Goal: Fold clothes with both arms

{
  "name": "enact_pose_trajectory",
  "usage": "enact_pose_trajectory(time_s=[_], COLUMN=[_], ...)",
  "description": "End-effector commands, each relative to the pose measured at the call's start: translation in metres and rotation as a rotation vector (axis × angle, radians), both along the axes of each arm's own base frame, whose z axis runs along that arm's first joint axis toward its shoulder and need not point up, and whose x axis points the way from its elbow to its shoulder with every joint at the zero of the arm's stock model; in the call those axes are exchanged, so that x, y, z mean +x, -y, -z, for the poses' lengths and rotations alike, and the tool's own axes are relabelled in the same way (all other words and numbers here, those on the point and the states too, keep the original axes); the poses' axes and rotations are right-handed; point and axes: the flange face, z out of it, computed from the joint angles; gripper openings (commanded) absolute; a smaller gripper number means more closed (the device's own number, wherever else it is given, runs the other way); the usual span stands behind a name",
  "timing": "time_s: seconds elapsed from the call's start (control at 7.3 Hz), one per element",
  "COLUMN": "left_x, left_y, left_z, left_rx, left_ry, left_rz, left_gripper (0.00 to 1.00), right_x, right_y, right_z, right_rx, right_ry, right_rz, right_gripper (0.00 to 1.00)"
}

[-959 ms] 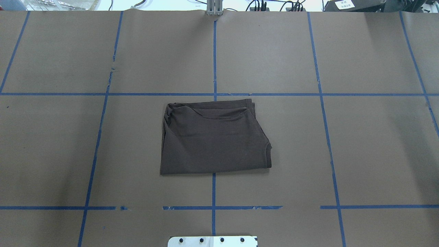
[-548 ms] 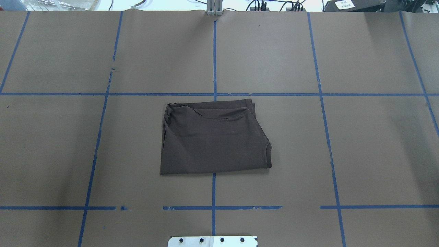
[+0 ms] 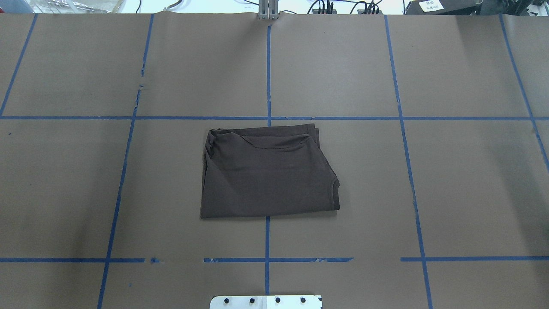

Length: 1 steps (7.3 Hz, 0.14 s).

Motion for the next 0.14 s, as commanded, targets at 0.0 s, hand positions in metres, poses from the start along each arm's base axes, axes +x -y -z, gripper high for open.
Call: enact_pose_trajectory(time_s=[0.0], left_x=[0.0], left_y=[0.0001], left_z=[0.0002], left_rx=[0.001], left_ry=[-0.001], left_rz=[0.0], left_gripper=[1.0], right_x=[0.0], right_y=[-0.0001], right_z=[-0.0001], right_rx=[0.0], right_ry=[0.0], right_rz=[0.0], right_gripper=[1.0])
